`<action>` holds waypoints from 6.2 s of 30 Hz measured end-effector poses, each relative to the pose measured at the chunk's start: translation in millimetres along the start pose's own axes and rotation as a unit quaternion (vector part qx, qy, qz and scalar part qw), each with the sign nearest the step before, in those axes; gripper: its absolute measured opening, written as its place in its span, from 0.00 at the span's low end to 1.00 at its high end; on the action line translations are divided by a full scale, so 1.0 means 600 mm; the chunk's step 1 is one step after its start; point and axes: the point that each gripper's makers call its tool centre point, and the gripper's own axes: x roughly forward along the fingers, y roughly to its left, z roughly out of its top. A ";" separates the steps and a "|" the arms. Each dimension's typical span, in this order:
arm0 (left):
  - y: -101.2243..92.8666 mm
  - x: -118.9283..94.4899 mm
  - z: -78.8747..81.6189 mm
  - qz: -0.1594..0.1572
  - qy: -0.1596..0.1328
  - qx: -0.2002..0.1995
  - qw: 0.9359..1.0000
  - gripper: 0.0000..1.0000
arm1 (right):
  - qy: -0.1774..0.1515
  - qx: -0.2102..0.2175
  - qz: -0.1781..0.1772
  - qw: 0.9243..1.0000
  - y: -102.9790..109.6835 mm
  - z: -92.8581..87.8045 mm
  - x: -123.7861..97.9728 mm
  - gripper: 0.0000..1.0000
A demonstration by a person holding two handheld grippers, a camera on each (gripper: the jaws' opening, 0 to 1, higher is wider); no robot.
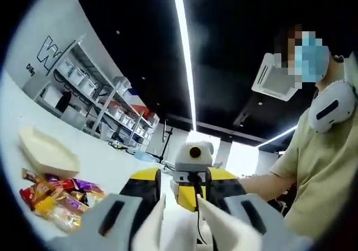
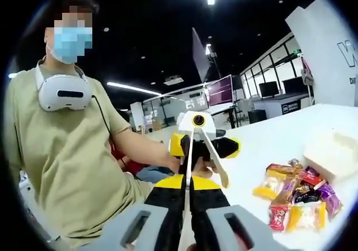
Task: Place the target food into the container with the food tongs after gripping and lifting it, then release it inside without dropping or visibly crushing the food.
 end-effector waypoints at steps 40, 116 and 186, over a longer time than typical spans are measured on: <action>-0.001 -0.003 -0.009 0.003 0.016 0.009 1.000 0.29 | 0.065 -0.040 0.004 0.997 -0.002 0.011 -0.008 0.00; 0.037 -0.049 0.000 0.033 0.123 0.059 0.990 0.24 | -0.027 -0.002 -0.137 0.990 -0.053 -0.049 -0.078 0.04; 0.114 -0.109 0.030 0.108 0.272 0.134 0.947 0.24 | -0.010 -0.040 -0.397 0.917 -0.157 -0.007 -0.152 0.60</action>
